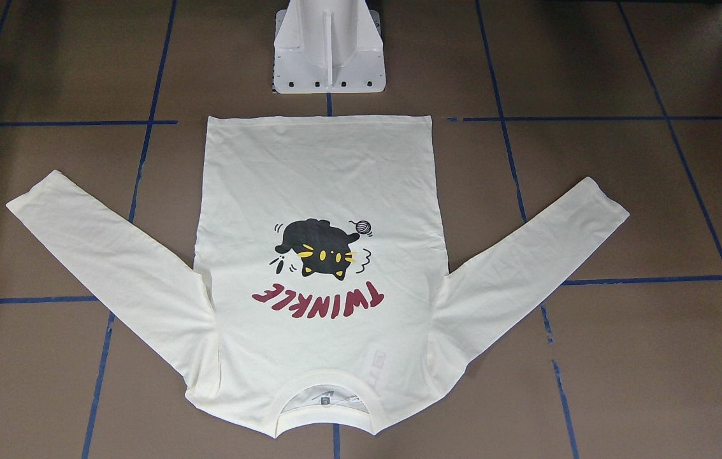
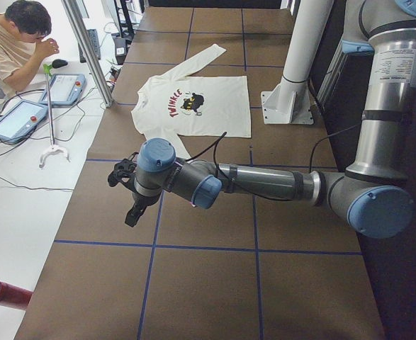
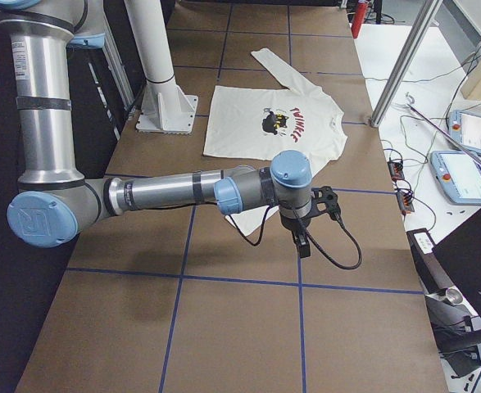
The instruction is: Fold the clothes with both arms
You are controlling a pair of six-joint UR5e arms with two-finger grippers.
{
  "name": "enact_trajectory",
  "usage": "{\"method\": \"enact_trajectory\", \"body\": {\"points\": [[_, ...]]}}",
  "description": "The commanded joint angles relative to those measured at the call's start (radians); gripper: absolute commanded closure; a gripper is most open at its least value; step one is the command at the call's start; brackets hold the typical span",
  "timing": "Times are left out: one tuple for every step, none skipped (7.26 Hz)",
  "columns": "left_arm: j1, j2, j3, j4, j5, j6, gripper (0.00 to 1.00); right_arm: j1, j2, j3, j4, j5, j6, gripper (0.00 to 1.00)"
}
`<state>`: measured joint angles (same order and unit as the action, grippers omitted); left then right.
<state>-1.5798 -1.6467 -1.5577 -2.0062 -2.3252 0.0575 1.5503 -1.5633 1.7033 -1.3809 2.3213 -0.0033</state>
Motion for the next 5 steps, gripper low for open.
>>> {"method": "enact_trajectory", "body": {"points": [[0.000,-0.002,0.041,-0.059,-0.002,0.001,0.00,-0.015,-0.067,0.004,0.178,0.052,0.154,0.00],[0.000,-0.002,0.039,-0.060,-0.002,0.001,0.00,-0.089,-0.107,0.007,0.316,0.062,0.347,0.00],[0.000,-0.001,0.038,-0.060,-0.002,0.001,0.00,-0.189,-0.125,0.006,0.467,0.028,0.588,0.00],[0.000,-0.001,0.036,-0.060,-0.002,0.001,0.00,-0.302,-0.177,0.003,0.600,-0.052,0.750,0.08],[0.000,-0.001,0.034,-0.060,-0.002,0.001,0.00,-0.402,-0.194,0.001,0.664,-0.147,0.898,0.21]]}}
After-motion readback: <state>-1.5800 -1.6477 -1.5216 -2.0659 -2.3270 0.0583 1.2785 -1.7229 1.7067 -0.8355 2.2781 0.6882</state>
